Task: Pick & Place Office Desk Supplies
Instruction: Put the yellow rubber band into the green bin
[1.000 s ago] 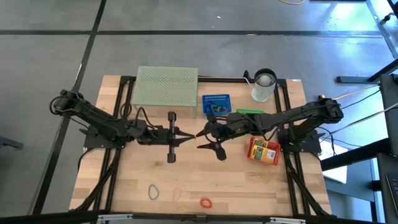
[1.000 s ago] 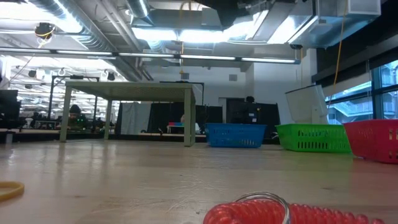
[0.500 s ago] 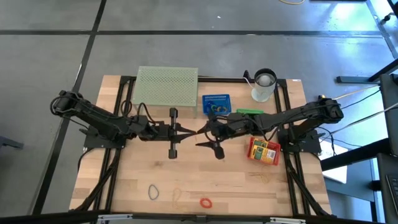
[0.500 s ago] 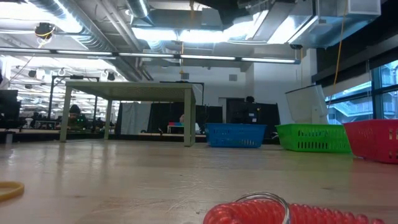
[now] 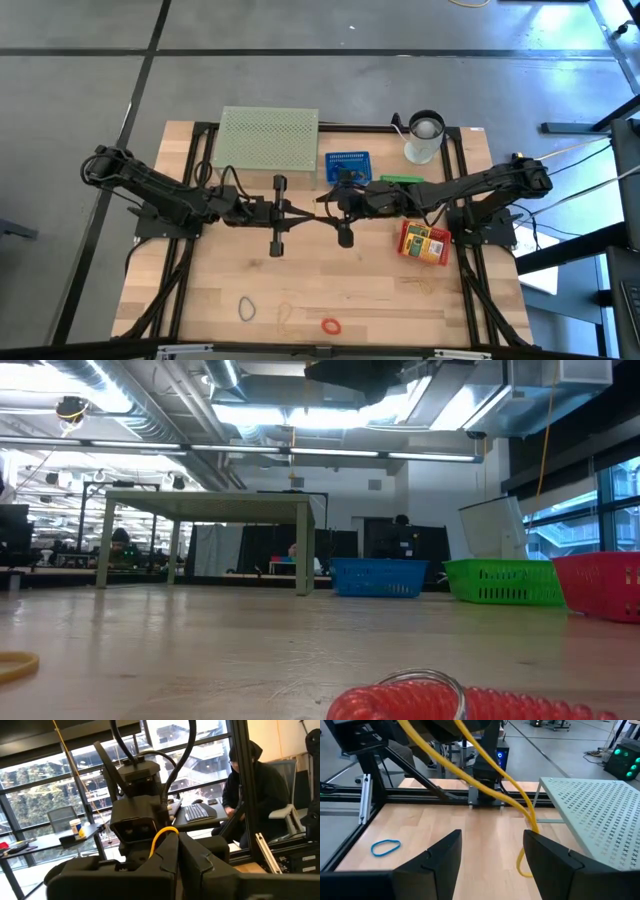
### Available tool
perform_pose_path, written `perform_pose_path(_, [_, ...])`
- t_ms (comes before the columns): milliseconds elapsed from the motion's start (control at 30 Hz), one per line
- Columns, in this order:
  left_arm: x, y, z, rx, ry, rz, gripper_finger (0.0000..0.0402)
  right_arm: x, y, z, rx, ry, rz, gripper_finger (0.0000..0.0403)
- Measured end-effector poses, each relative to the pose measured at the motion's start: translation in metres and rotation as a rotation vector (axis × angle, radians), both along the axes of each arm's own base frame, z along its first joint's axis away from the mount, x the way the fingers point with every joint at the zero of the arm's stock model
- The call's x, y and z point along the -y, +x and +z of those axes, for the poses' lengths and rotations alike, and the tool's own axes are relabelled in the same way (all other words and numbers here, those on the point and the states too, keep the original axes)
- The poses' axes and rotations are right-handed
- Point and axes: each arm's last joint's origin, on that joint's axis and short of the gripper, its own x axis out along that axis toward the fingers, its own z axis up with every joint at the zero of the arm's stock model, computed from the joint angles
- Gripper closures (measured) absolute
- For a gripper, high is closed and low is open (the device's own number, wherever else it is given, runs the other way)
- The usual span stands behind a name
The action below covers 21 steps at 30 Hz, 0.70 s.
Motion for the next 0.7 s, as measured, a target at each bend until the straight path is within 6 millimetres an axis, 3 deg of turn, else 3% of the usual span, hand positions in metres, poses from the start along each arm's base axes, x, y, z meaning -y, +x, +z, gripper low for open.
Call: perform_pose_path(700, [0.0000, 0.0000, 0.0000, 0.000, 0.000, 0.000, 0.0400, 0.0025, -0.0009, -0.0021, -0.021, -0.028, -0.082, 0.0188])
